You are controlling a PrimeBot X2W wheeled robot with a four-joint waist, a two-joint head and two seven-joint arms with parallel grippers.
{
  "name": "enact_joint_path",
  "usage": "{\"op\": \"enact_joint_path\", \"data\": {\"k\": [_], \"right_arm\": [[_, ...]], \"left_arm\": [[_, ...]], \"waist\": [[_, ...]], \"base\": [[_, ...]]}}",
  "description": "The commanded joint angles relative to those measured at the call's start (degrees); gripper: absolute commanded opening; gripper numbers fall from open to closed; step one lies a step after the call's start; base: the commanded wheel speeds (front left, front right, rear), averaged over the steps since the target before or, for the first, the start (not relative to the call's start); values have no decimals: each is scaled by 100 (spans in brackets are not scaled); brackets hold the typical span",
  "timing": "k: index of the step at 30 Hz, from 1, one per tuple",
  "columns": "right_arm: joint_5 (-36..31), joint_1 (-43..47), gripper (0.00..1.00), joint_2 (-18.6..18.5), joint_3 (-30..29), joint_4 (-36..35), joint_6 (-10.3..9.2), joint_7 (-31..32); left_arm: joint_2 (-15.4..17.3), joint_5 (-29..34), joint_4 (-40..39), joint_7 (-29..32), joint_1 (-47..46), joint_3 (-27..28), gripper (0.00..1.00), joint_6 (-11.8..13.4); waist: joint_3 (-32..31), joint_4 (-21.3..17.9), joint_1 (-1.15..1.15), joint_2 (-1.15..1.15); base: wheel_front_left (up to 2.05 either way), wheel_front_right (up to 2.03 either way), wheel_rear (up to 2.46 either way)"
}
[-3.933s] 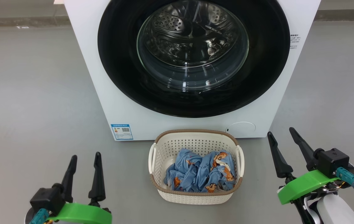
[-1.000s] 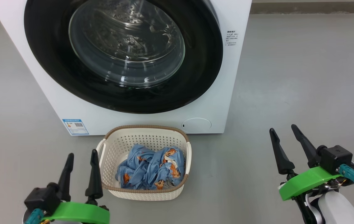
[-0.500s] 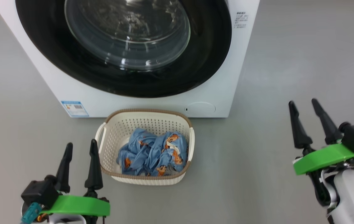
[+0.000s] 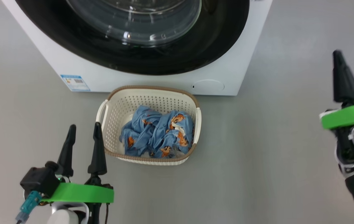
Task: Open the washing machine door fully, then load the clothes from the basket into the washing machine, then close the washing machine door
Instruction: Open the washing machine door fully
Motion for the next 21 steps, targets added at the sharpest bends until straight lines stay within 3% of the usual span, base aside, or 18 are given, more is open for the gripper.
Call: {"op": "enact_joint_path", "data": {"k": [1, 15, 21], "right_arm": [[251, -162, 0, -143, 98, -98, 9, -46], [2636, -1437, 0, -846, 439, 182, 9, 909], [3768, -2005, 0, -937, 481, 363, 9, 1624]], "left_arm": [[54, -63, -186, -37, -169, 143, 100, -29], [54, -249, -407, -37, -477, -14, 100, 32], [54, -208, -532, -37, -553, -13, 100, 63]], "waist": [[168, 94, 0, 0], [829, 358, 0, 0], [1009, 423, 0, 0]], "base": [[0, 0, 0], [0, 0, 0], [0, 0, 0]]}}
